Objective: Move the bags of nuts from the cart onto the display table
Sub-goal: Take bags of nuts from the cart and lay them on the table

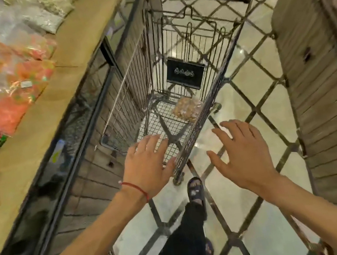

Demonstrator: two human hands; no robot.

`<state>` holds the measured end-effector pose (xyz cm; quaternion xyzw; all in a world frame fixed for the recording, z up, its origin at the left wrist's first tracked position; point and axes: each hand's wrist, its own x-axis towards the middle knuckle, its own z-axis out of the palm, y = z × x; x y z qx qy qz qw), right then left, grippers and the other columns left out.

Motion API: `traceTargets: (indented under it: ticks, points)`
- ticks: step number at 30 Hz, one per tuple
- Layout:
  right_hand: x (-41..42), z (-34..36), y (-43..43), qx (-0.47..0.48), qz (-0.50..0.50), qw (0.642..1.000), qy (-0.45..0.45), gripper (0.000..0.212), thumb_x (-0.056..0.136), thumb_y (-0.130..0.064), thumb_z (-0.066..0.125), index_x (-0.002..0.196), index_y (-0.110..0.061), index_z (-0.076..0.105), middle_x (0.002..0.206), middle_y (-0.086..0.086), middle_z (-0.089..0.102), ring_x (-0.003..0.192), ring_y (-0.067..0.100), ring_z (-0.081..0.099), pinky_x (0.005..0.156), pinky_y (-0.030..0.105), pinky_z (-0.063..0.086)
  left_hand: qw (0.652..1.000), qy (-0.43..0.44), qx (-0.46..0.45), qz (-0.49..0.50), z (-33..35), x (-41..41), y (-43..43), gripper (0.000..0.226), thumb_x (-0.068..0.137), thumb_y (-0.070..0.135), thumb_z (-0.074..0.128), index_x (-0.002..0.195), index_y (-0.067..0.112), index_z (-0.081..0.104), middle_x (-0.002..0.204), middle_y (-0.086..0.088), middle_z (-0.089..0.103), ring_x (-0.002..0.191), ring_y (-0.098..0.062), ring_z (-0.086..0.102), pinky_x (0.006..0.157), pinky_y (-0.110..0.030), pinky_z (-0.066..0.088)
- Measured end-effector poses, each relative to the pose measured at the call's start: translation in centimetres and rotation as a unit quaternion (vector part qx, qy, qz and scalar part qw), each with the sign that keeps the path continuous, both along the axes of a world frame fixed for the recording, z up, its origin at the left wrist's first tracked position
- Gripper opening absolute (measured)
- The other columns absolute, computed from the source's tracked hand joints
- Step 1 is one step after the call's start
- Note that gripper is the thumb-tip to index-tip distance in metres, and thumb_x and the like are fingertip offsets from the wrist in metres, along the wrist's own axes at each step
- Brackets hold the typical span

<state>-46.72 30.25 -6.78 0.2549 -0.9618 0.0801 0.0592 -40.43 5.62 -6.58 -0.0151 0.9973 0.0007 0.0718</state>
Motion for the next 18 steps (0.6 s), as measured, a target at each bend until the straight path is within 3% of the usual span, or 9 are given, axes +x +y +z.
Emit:
traceTargets:
  ticks: [12, 18]
  points:
    - [-22.5, -0.7, -2.8, 0.109, 0.045, 0.992, -0.031, 0.06, 0.098, -0.059, 0.05, 0.141, -0.019, 0.061, 0.144, 0.009, 0.062, 0.139, 0.03, 0.05, 0.12, 0.047, 0.033, 0.997, -0.061, 0.051, 0.025, -3.3, -21.7, -0.1, 0.061, 0.104, 0.056, 0.03, 0.158, 0.027, 0.03, 0.164, -0.003, 0.035, 0.152, -0.026, 0.029, 0.121, -0.05, 0.029]
    - [-31.0, -1.5, -4.7, 0.091, 0.057, 0.993, -0.057, 0.059, 0.096, -0.056, 0.055, 0.139, -0.016, 0.065, 0.138, 0.009, 0.065, 0.136, 0.031, 0.053, 0.117, 0.044, 0.035, 0.99, -0.093, 0.077, 0.068, -4.3, -28.3, -1.7, 0.062, 0.104, 0.057, 0.02, 0.159, 0.029, 0.021, 0.167, -0.001, 0.026, 0.156, -0.024, 0.021, 0.126, -0.05, 0.019]
